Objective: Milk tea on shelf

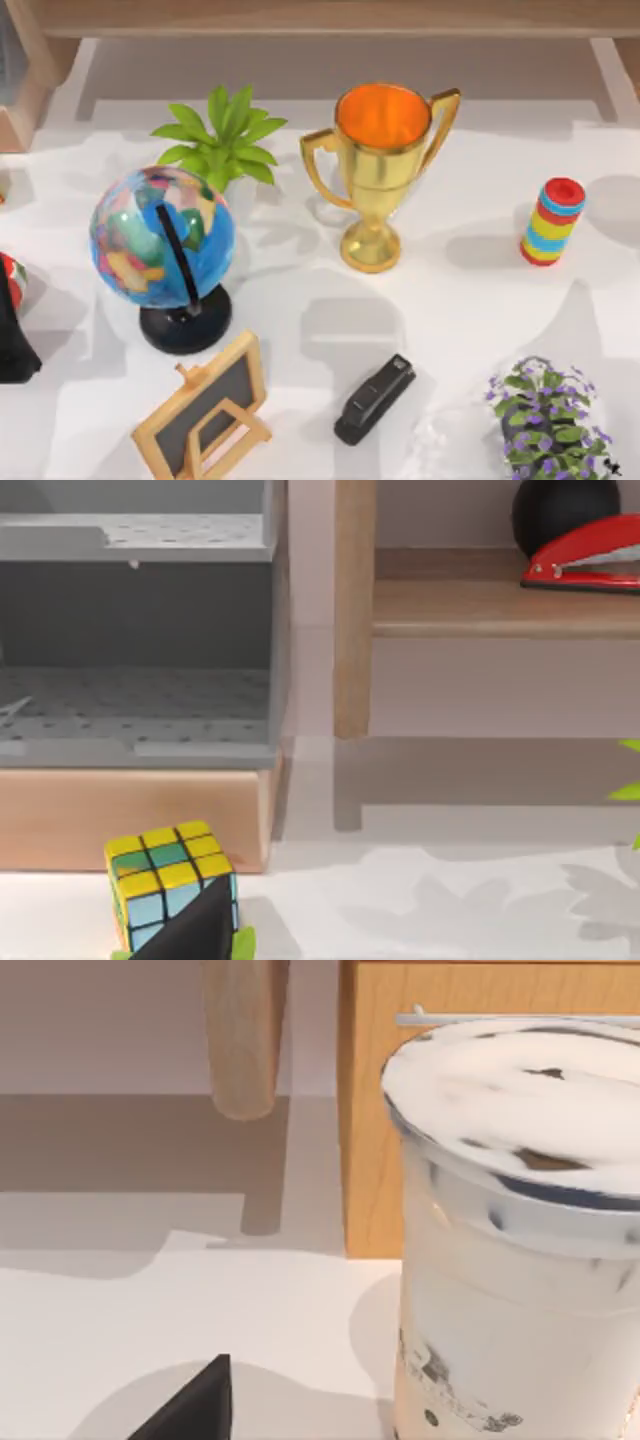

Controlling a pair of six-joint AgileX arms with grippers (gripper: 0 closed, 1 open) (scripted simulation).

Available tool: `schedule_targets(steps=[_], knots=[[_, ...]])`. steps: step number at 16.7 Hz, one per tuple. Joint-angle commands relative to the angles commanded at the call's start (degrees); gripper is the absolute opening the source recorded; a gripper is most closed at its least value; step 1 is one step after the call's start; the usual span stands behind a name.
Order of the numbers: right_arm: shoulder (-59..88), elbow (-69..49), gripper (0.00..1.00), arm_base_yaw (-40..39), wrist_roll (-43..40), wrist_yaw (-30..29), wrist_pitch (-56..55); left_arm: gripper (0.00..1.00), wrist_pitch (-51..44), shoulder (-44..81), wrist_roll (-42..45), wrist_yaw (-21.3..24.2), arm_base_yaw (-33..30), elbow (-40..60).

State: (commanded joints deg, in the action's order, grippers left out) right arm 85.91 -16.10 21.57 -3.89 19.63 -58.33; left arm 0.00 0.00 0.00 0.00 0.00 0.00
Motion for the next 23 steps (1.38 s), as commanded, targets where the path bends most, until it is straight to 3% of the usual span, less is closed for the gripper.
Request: schedule_targets(steps=[5, 12, 23], knots=[[13.39, -2.9, 1.0, 3.72, -0.85, 3.22, -10.02, 1.0, 0.0, 0.0, 0.0, 0.0, 0.0, 0.0], [15.07, -3.17, 1.0, 3.86, -0.92, 3.47, -11.12, 1.0, 0.0, 0.0, 0.0, 0.0, 0.0, 0.0], [29.39, -20.07, 1.0, -1.69, 0.3, -2.32, -9.11, 1.0, 0.0, 0.0, 0.0, 0.0, 0.0, 0.0]])
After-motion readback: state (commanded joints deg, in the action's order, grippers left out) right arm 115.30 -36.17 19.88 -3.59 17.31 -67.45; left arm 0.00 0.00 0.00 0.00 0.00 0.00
